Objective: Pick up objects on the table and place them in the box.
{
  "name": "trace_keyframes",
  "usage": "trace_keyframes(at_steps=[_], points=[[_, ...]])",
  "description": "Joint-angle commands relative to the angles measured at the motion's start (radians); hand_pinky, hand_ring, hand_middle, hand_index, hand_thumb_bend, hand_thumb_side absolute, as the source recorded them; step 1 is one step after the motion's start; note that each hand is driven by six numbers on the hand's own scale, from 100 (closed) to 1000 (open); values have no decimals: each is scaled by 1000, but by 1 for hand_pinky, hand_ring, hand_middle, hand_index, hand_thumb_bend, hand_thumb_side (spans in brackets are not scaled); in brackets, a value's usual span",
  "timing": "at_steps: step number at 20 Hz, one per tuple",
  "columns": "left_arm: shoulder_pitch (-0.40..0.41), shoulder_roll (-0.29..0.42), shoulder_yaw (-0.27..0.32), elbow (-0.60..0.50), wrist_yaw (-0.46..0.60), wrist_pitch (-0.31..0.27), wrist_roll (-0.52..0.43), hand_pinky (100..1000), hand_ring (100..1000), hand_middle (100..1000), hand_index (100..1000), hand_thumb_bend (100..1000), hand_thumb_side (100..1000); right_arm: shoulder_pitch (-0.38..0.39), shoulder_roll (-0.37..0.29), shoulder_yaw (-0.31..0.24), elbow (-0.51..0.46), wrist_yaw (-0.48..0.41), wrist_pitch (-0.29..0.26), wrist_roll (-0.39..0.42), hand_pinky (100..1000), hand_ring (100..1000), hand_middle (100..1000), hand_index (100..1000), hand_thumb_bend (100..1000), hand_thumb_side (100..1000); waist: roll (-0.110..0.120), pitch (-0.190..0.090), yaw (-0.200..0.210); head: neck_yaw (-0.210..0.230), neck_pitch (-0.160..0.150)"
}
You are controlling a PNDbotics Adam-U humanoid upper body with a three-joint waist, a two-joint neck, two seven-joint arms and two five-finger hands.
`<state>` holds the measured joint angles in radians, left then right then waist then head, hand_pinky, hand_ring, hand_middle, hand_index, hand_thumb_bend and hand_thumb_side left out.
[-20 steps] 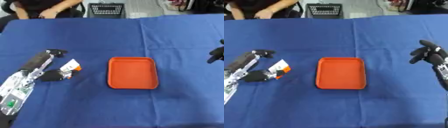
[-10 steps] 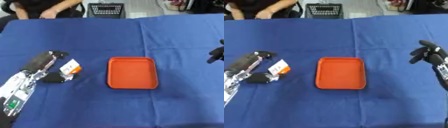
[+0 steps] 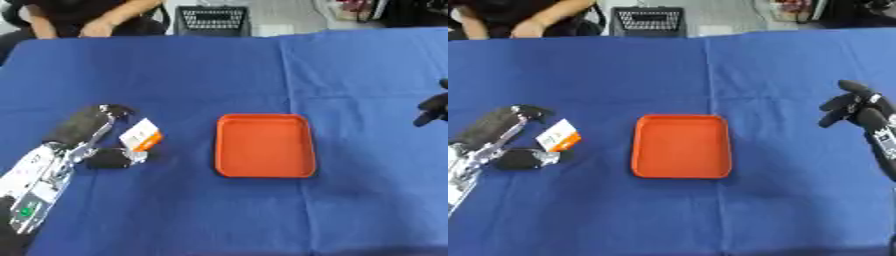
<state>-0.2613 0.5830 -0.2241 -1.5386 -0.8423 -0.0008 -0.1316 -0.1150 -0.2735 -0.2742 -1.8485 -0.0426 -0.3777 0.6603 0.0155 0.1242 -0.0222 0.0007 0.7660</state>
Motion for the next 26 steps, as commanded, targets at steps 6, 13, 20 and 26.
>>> trace_keyframes(at_steps=[6, 13, 20, 26], points=[[-7, 9, 10, -1, -1, 19, 6, 857, 757, 621, 867, 593, 640, -1, -17, -3, -13, 1, 0, 1, 580, 568, 659, 939, 100, 938, 0, -11, -1, -1, 1], [-7, 8, 11, 5, 3, 35, 10, 855, 755, 615, 865, 437, 532, -1, -16, -3, -12, 1, -1, 1, 580, 568, 659, 939, 100, 938, 0, -11, -1, -1, 0], [-7, 7, 11, 9, 5, 47, 9, 854, 752, 604, 861, 332, 439, -1, -16, -2, -12, 2, -1, 2, 580, 568, 659, 939, 100, 938, 0, -11, -1, -1, -3], [-9, 8, 10, 7, 2, 45, 5, 857, 756, 613, 862, 440, 493, -1, -16, -2, -12, 2, -1, 3, 580, 568, 659, 939, 100, 938, 0, -10, -2, -1, -3]])
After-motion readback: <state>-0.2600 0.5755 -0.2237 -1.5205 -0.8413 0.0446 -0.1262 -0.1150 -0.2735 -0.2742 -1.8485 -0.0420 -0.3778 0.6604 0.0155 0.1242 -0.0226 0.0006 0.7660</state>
